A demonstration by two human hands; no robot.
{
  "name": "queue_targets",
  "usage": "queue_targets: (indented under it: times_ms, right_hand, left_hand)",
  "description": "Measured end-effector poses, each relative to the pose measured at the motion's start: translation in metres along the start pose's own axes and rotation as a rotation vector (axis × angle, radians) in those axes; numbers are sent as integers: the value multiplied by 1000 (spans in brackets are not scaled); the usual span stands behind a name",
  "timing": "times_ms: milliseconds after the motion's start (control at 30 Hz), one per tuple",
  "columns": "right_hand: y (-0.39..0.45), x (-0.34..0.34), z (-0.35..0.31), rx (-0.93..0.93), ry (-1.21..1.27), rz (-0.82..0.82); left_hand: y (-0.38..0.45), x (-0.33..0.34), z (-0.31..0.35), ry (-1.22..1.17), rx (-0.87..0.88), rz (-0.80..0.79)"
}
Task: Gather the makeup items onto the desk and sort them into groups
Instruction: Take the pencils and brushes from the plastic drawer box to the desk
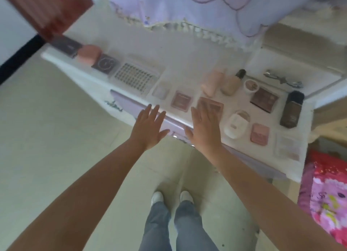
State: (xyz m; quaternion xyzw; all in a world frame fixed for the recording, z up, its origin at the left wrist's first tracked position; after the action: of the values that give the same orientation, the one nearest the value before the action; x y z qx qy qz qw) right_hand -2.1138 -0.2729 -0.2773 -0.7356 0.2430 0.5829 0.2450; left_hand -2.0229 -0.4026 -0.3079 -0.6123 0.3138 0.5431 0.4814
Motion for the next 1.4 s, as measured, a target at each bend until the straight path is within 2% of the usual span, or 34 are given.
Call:
queue_targets:
  times_ms: [133, 267, 400, 600, 733, 1033, 1200, 1400]
  right_hand:
    - [36, -7, -85, -281, -40, -65]
    - [26, 6, -206, -562, -87, -110]
    - [-32, 35, -342, -904, -103, -217]
    - [-180, 71, -536, -1294, -152, -307]
    - [-312, 87, -652, -1576, -161, -311]
    - [-530, 102, -834, -1963, -86, -234]
    - [-601, 138, -951, -2081, -72, -203]
    - [-684, 167, -1117, -2206, -62, -236]
  left_hand:
    - [-63, -11, -69, -16, -310, 13]
    - [-167, -5, -133, -93, -655, 26]
    - [-309, 12, -176, -172, -995, 83]
    - [-544, 49, -209, -262, -1473, 43]
    - [-693, 71, -214, -286, -1696, 19]
    - [-933, 101, -223, -279, -2070, 62]
    - [-1046, 135, -274, -278, -2251, 105]
    - [-1190, 151, -361, -292, -2439, 82]
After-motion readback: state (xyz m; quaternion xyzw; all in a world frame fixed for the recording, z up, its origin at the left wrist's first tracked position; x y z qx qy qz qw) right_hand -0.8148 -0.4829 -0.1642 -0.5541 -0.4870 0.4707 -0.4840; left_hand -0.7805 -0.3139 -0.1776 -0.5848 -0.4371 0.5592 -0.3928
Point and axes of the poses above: each hand's wrist, its own y-axis towards the middle knuckle, its own x-axis out of the palm, z = x × y, the point moved 4 cm from there along y, towards the middle knuckle
